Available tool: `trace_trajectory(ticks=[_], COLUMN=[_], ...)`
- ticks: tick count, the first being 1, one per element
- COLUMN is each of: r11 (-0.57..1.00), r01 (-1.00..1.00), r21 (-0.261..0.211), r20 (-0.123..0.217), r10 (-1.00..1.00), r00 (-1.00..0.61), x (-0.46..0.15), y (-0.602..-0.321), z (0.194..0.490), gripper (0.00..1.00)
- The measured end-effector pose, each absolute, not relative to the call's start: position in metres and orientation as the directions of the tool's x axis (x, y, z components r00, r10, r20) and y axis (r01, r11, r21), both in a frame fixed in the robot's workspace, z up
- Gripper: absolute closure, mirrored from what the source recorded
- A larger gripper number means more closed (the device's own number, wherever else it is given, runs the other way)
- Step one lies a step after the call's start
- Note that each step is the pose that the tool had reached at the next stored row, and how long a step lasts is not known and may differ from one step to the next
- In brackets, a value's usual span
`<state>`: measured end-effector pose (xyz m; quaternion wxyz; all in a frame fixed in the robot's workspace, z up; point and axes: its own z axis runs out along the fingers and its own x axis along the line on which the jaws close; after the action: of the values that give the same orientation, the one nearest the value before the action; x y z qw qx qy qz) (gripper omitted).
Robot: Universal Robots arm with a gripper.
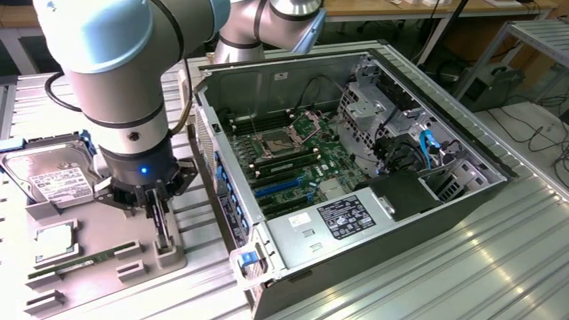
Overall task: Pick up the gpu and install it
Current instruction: 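Pick up the gpu and move the gpu toward the slot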
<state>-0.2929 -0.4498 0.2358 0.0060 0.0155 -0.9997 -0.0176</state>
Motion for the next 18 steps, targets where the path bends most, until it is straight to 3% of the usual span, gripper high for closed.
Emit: trace_trajectory(ticks=[7, 18], r11=[0.999, 0.999], r01=[-0.031, -0.031], r21=[0.037, 0.037], r20=[0.012, 0.012], r10=[-0.031, -0.031], r00=[-0.999, -0.999], x=[-0.293, -0.293], y=[-0.45, -0.45], z=[0.271, 0.281], gripper=[0.72, 0.72])
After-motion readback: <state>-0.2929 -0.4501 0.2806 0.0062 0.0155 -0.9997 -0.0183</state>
